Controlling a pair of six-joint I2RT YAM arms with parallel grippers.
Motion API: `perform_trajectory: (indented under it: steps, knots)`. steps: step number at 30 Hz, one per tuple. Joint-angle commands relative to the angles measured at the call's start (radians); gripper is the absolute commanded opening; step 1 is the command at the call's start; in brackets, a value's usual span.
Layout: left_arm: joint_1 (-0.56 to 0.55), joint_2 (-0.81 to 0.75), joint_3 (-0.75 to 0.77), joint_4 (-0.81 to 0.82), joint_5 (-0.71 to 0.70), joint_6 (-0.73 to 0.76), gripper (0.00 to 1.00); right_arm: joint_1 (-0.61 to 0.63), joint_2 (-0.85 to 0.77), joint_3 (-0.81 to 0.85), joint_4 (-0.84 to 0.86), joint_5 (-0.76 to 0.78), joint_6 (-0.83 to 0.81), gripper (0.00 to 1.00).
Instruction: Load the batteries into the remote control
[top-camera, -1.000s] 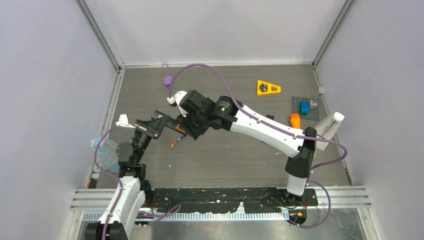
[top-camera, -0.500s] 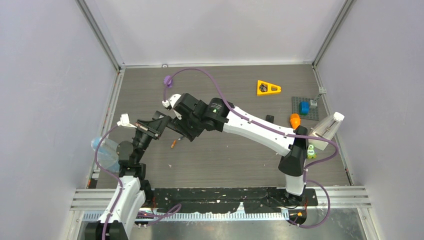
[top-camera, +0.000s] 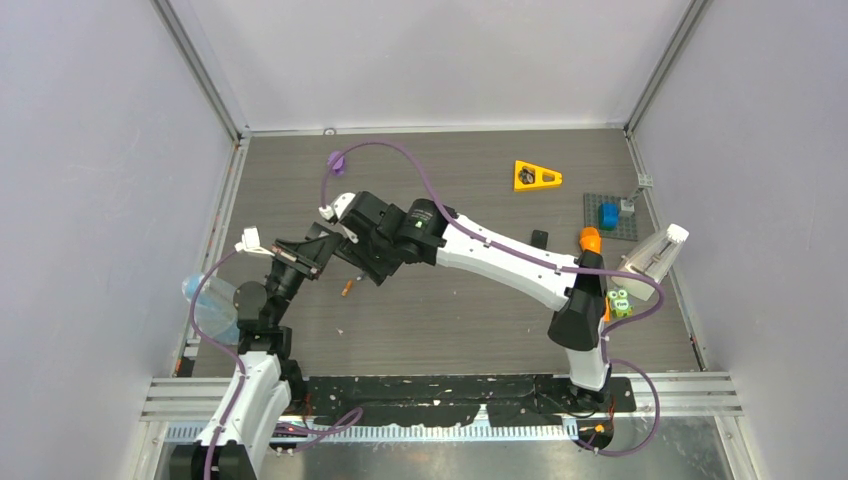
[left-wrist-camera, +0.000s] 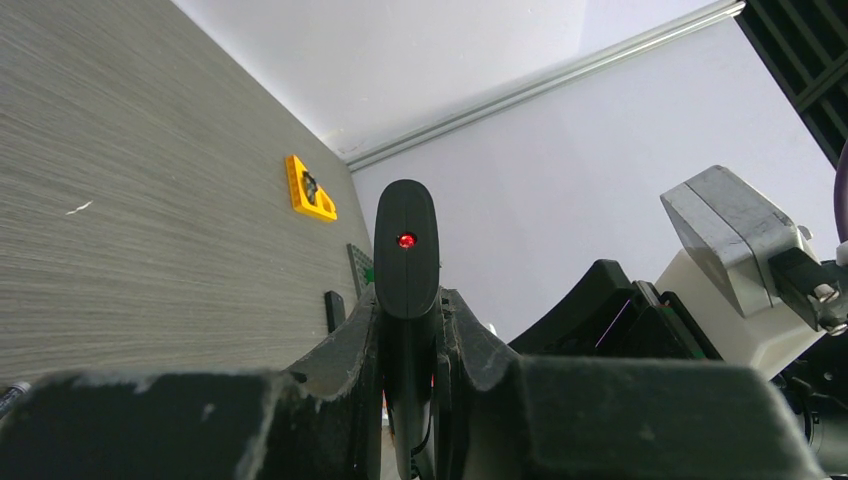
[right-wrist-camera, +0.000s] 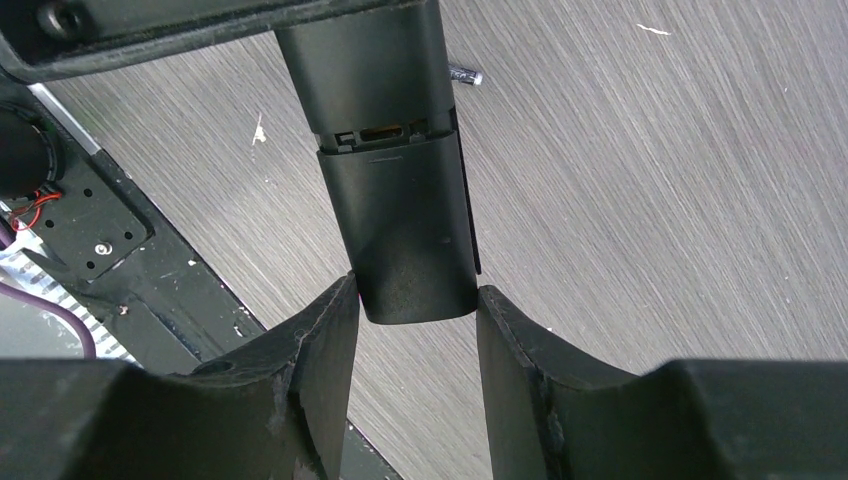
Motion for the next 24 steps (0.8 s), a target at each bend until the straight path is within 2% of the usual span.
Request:
perform_trajectory:
  steps: [1,18,24]
  knots:
    - [-0.004,-0.013,0.039,0.032,0.009,0.017,0.0,0.007,0.0,0.056,0.007,-0.001,0.007,0.22]
    - [-0.004,-0.043,0.029,0.03,0.012,-0.018,0.0,0.006,0.046,0.1,-0.021,-0.019,0.026,0.24]
    - [-0.004,-0.04,0.027,0.027,0.008,-0.083,0.0,0.007,0.051,0.1,-0.026,-0.017,0.028,0.3]
